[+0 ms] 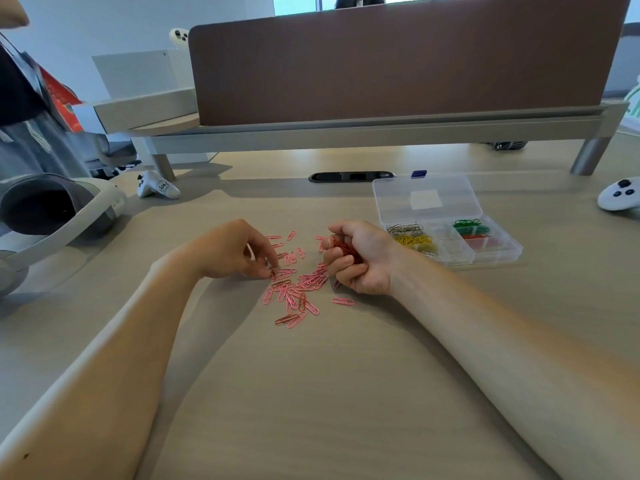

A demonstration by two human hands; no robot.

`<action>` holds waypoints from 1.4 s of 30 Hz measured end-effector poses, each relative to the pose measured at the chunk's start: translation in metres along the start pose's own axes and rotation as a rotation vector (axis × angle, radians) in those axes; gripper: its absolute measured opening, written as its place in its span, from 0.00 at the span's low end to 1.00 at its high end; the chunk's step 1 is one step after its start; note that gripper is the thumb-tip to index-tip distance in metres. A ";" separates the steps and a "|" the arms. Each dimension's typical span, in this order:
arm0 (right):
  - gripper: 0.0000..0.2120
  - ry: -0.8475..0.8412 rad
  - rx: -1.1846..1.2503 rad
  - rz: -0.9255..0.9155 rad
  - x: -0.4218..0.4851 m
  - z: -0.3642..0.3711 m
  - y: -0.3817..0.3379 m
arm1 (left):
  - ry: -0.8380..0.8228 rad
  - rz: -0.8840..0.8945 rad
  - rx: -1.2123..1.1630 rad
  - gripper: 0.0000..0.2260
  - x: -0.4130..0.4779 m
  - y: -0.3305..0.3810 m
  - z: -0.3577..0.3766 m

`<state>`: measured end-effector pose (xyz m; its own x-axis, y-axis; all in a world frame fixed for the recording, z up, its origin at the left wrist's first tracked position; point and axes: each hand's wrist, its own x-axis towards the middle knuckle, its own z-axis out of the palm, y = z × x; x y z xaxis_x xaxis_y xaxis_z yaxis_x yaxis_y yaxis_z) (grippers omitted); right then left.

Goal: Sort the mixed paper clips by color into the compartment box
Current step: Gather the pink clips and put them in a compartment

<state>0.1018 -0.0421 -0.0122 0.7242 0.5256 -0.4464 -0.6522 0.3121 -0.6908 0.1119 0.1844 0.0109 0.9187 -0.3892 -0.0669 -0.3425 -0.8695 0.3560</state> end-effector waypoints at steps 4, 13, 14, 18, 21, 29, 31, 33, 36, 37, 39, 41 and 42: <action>0.17 0.011 -0.019 -0.014 0.000 0.000 0.001 | -0.011 -0.006 0.035 0.07 0.001 0.000 0.002; 0.17 0.023 -0.025 -0.029 0.001 0.000 0.001 | 0.221 -0.062 -0.093 0.03 0.012 0.002 0.015; 0.17 0.025 -0.028 -0.030 0.001 0.000 0.001 | 0.225 -0.073 -0.098 0.03 0.013 0.002 0.016; 0.17 0.028 -0.034 -0.034 0.001 0.001 0.002 | 0.219 -0.107 -0.061 0.04 0.016 0.004 0.018; 0.17 0.032 -0.038 -0.037 0.001 0.001 0.002 | 0.205 -0.151 -0.027 0.03 0.018 0.008 0.019; 0.17 0.055 -0.003 -0.034 0.000 0.004 0.003 | 0.366 -0.059 -0.087 0.05 0.016 0.017 0.019; 0.17 0.066 0.016 -0.029 0.000 0.006 0.003 | 0.497 0.100 -0.288 0.03 0.010 0.037 0.014; 0.16 0.067 0.012 -0.032 0.001 0.006 0.003 | 0.469 0.234 -0.370 0.01 0.006 0.059 0.014; 0.16 0.051 0.009 -0.024 0.000 0.007 0.002 | 0.393 0.290 -0.309 0.03 0.004 0.075 0.022; 0.15 0.049 0.011 -0.021 0.000 0.008 0.003 | 0.410 0.287 -0.303 0.03 0.004 0.075 0.024; 0.15 0.061 0.028 -0.026 -0.001 0.009 0.003 | 0.476 0.265 -0.344 0.03 0.003 0.072 0.020; 0.15 0.098 0.034 -0.044 -0.001 0.008 0.003 | 0.490 0.235 -0.340 0.04 0.001 0.062 0.011; 0.16 0.117 0.030 -0.052 -0.001 0.008 0.002 | 0.423 0.218 -0.286 0.04 0.000 0.056 0.005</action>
<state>0.0977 -0.0357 -0.0087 0.7772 0.4125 -0.4752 -0.6184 0.3608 -0.6981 0.0914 0.1344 0.0260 0.8516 -0.3434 0.3960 -0.5206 -0.6426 0.5622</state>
